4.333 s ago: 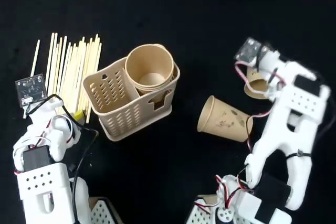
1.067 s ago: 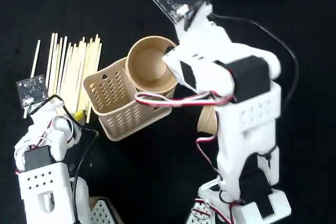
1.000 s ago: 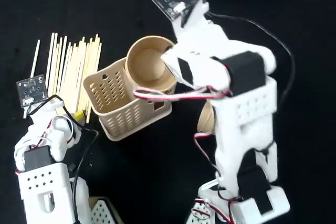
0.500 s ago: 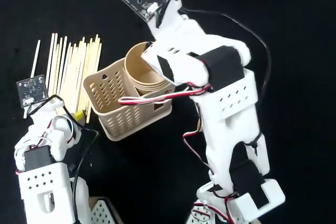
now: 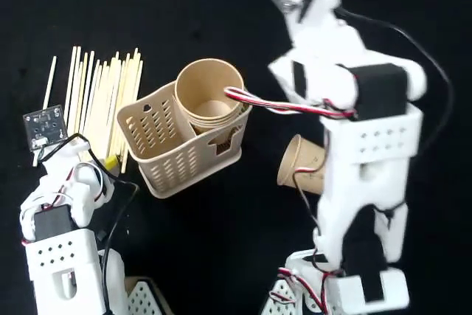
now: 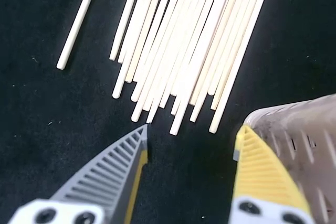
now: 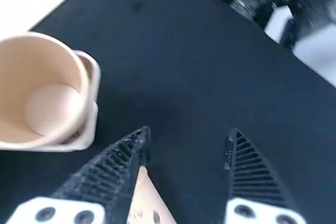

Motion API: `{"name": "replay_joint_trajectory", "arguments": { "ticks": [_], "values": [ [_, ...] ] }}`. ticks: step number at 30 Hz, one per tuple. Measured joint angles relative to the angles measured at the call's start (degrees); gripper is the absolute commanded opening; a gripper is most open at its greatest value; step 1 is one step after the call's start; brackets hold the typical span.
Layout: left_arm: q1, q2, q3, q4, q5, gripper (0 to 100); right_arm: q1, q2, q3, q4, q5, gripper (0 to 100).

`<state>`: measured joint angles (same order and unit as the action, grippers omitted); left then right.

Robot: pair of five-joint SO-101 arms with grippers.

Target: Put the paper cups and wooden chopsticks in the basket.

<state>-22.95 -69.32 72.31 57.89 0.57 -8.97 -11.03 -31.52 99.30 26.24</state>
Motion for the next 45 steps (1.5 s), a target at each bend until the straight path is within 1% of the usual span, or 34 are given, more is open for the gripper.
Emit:
{"name": "replay_joint_trajectory", "arguments": {
  "ticks": [4,7,10,14,17,21,24,26,29,30,32,37,41,45],
  "values": [
    [0.0,0.0,0.0,0.0,0.0,26,5.2,-4.1,9.5,0.0,0.0,24.0],
    [0.0,0.0,0.0,0.0,0.0,26,6.5,-4.7,21.3,-1.1,0.0,24.0],
    [0.0,0.0,0.0,0.0,0.0,26,6.6,-4.7,35.3,-7.8,0.1,24.0],
    [0.0,0.0,0.0,0.0,0.0,26,6.6,-4.7,52.4,-19.7,0.4,24.0],
    [0.0,0.0,0.0,0.0,0.0,26,6.9,-4.7,60.6,-26.2,1.5,24.0],
    [0.0,0.0,0.0,0.0,0.0,26,6.9,-4.7,67.6,-34.8,4.7,24.0],
    [0.0,0.0,0.0,0.0,0.0,26,8.7,-4.7,70.5,-39.0,8.0,21.9],
    [0.0,0.0,0.0,0.0,0.0,26,10.0,-4.7,71.1,-40.8,10.9,15.5],
    [0.0,0.0,0.0,0.0,0.0,26,12.7,-4.7,71.1,-41.8,14.5,2.9],
    [0.0,0.0,0.0,0.0,0.0,26,13.6,-4.7,71.1,-42.0,15.4,0.6],
    [0.0,0.0,0.0,0.0,0.0,26,14.9,-4.7,71.1,-42.0,17.0,2.3],
    [0.0,0.0,0.0,0.0,0.0,26,16.7,-4.7,69.9,-42.0,20.1,1.1],
    [0.0,0.0,0.0,0.0,0.0,26,16.7,-4.7,67.3,-41.9,20.1,1.1],
    [0.0,0.0,0.0,0.0,0.0,26,16.7,-4.7,61.8,-37.5,16.4,1.1]
  ]
}}
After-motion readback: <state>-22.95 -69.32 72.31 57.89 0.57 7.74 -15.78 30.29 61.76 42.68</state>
